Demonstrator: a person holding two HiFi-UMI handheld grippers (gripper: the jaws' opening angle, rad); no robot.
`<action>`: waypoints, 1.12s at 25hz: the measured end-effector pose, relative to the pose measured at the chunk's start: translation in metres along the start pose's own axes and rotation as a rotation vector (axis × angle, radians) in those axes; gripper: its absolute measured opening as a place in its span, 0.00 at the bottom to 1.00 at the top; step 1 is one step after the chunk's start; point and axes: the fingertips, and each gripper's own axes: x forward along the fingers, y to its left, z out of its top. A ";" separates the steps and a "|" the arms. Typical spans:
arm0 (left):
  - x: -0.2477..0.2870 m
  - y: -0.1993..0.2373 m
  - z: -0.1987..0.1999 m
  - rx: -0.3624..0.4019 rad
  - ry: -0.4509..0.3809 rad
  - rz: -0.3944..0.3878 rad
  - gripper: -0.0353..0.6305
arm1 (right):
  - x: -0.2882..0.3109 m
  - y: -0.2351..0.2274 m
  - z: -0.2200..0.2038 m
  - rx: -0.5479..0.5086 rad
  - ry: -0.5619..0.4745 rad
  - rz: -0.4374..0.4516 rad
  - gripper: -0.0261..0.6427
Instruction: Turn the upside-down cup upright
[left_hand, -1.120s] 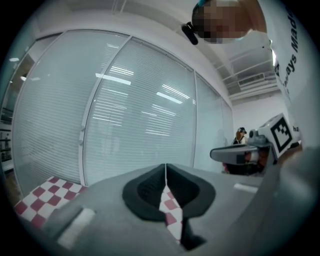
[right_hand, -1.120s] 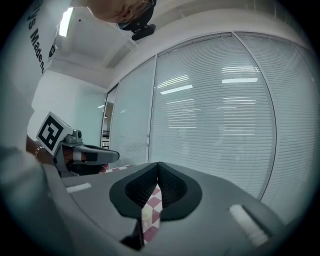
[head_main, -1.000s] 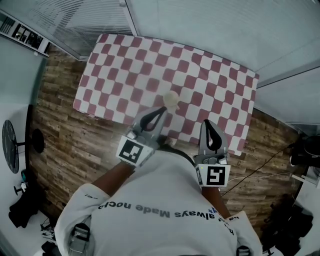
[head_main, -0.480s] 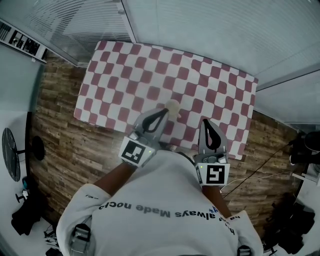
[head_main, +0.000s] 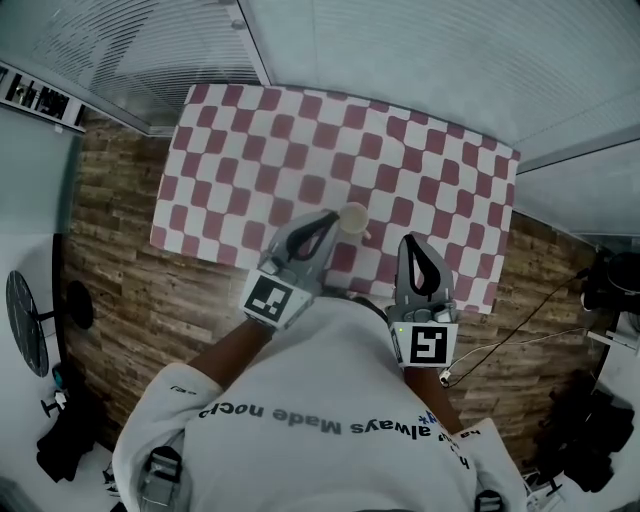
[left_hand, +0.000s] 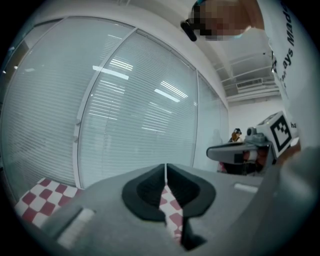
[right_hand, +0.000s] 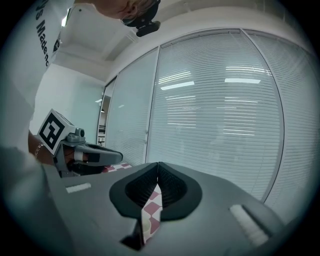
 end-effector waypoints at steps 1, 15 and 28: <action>0.000 0.002 -0.003 -0.002 0.003 -0.003 0.08 | 0.001 0.000 -0.002 -0.002 0.006 -0.002 0.04; 0.003 0.019 -0.064 -0.009 0.098 -0.018 0.10 | 0.019 0.026 -0.057 -0.098 0.140 0.081 0.11; -0.003 0.031 -0.122 -0.002 0.198 -0.026 0.12 | 0.045 0.064 -0.129 -0.313 0.341 0.273 0.14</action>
